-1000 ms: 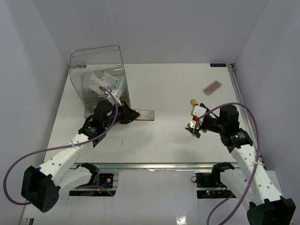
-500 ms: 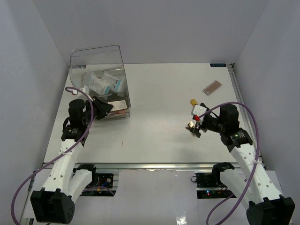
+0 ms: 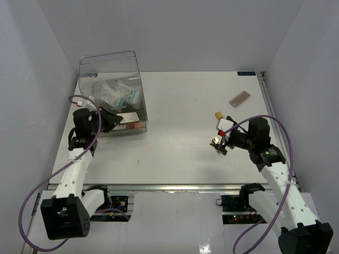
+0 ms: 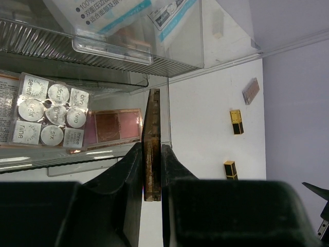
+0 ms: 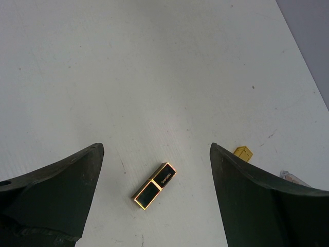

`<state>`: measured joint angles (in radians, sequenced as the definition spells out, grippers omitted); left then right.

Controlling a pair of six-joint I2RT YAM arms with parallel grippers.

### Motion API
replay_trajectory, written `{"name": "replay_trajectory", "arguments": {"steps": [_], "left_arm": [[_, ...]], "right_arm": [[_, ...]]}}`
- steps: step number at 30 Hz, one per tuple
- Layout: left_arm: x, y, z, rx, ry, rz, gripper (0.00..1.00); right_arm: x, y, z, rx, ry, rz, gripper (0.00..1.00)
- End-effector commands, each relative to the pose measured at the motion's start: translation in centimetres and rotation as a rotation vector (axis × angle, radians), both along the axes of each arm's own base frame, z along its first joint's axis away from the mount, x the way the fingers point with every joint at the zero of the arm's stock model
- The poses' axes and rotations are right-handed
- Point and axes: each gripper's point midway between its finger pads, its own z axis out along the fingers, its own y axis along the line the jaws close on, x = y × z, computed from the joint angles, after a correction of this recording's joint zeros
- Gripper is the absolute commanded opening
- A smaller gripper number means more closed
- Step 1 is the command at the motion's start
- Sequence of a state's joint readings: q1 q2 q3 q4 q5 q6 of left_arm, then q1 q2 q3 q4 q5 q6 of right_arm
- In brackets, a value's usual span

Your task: Organize the makeup

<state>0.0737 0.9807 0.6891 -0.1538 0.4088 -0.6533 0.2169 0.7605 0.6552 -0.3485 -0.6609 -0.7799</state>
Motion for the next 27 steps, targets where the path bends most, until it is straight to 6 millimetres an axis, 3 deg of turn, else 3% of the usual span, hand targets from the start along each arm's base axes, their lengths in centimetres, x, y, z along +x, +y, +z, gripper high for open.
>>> {"name": "replay_trajectory", "arguments": {"steps": [1, 17, 27], "left_arm": [[0.8, -0.2, 1.0, -0.058, -0.035, -0.026, 0.0], [3.2, -0.1, -0.9, -0.132, 0.047, -0.076, 0.0], [4.7, 0.1, -0.7, -0.142, 0.053, -0.074, 0.0]], "right_arm": [[0.1, 0.1, -0.1, 0.0, -0.015, 0.012, 0.9], [0.1, 0.1, -0.2, 0.0, -0.015, 0.016, 0.9], [0.1, 0.1, -0.3, 0.0, -0.012, 0.015, 0.9]]}}
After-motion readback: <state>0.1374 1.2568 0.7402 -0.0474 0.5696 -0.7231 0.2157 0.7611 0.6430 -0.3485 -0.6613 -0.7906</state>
